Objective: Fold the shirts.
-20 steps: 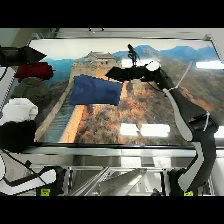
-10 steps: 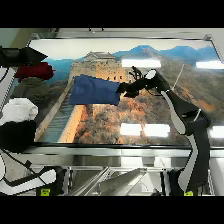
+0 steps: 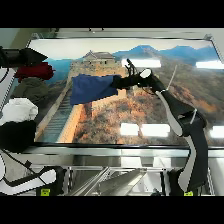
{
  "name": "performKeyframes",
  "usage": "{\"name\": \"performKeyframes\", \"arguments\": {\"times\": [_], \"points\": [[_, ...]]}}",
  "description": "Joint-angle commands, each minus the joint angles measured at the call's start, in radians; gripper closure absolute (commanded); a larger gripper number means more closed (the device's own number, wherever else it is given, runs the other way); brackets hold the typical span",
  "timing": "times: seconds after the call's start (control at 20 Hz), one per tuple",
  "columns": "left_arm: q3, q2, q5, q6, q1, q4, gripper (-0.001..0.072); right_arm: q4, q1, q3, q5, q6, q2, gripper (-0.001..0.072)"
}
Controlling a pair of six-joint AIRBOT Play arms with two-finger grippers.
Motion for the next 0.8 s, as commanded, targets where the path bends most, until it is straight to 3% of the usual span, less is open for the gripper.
{"name": "performKeyframes", "arguments": {"times": [0.0,0.05,0.15,0.4,0.6,0.75], "points": [[0.0,0.0,0.017,-0.002,0.0,0.0,0.0694,-0.299,-0.076,0.016,-0.003,0.255,0.139,0.0691],[0.0,0.0,0.019,-0.002,0.0,0.001,0.0694,-0.47,-0.119,0.016,0.054,0.382,0.191,0.0692],[0.0,0.0,0.02,-0.002,0.0,0.001,0.0694,-0.703,-0.219,0.015,0.2,0.513,0.269,0.0693],[-0.001,0.0,0.047,-0.002,0.0,0.007,0.0694,-0.969,-0.538,-0.005,0.413,0.619,0.391,0.0694],[-0.001,0.0,0.065,-0.002,0.0,0.007,0.0695,-1.111,-0.748,-0.207,0.437,0.698,0.549,0.0694],[-0.001,0.0,0.064,-0.002,-0.002,0.006,0.0695,-1.194,-0.876,-0.533,0.332,0.785,0.718,0.0694]]}}
